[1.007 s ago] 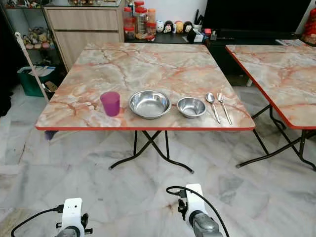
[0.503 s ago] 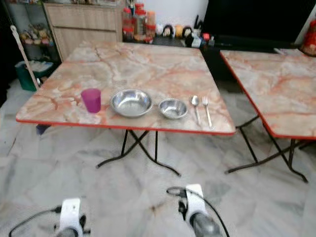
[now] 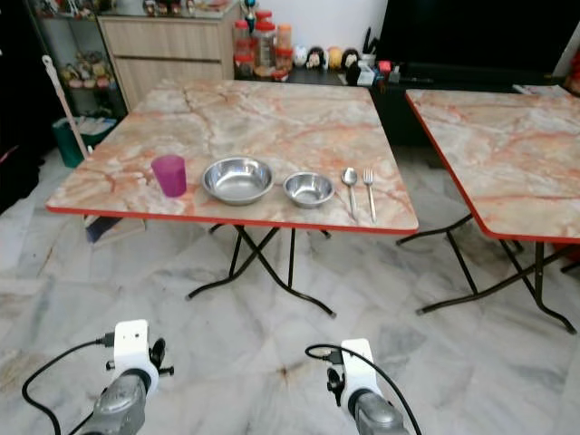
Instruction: Setting the table
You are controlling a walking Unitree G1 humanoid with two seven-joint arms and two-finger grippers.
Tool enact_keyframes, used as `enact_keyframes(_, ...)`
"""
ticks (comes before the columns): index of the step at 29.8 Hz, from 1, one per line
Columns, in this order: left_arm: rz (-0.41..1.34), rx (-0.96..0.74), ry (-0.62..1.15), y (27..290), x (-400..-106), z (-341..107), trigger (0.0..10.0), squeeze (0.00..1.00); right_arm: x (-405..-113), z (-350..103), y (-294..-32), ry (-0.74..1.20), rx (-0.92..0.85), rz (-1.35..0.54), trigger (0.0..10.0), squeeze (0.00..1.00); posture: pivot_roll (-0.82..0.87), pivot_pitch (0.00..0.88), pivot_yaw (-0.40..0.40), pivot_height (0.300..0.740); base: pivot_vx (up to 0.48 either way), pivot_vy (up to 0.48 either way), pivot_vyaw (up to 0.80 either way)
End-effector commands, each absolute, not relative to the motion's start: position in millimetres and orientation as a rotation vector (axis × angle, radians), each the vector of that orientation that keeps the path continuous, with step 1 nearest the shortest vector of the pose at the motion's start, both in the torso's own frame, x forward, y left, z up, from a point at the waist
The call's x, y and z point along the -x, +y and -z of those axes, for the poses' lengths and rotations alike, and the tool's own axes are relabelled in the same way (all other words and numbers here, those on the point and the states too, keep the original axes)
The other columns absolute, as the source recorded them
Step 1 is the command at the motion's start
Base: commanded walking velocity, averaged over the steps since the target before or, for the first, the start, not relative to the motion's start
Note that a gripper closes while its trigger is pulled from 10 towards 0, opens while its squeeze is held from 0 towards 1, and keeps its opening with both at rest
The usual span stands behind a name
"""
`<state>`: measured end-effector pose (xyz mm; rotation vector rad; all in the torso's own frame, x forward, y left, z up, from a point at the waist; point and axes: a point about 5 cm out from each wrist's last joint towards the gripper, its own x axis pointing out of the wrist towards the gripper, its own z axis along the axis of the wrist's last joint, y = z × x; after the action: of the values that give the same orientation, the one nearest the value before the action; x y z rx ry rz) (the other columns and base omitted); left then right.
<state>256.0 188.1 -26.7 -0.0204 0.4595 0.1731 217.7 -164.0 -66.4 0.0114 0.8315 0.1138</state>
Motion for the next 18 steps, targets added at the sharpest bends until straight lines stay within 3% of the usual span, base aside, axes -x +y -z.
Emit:
enact_keyframes(1, -0.157, 0.022, 0.421, 182.3, -263.3, 20.4, 10.0, 0.00, -222.8, 63.0, -165.3, 0.809, -0.020, -0.098, 10.0, 0.00, 0.07, 0.000, -0.054, 0.732, 0.000, 0.000, 0.00)
enact_keyframes(8, -0.163, 0.014, 0.402, 179.9, -262.2, 20.0, 10.0, 0.00, -219.5, 65.2, -165.9, 0.826, -0.023, -0.093, 10.0, 0.00, 0.08, 0.000, -0.059, 0.732, 0.165, 0.000, 0.00)
enact_keyframes(12, -0.174, 0.025, 0.396, 180.3, -261.0, 20.3, 10.0, 0.00, -218.9, 65.8, -165.9, 0.830, -0.044, -0.078, 10.0, 0.00, 0.09, 0.000, -0.059, 0.732, 0.321, 0.000, -0.75)
enact_keyframes(18, -0.167, 0.024, 0.434, 179.5, -258.4, 24.5, 10.0, 0.00, -219.9, 65.1, -165.5, 0.828, -0.022, -0.090, 10.0, 0.00, 0.09, 0.000, -0.062, 0.732, 0.214, 0.000, 0.00)
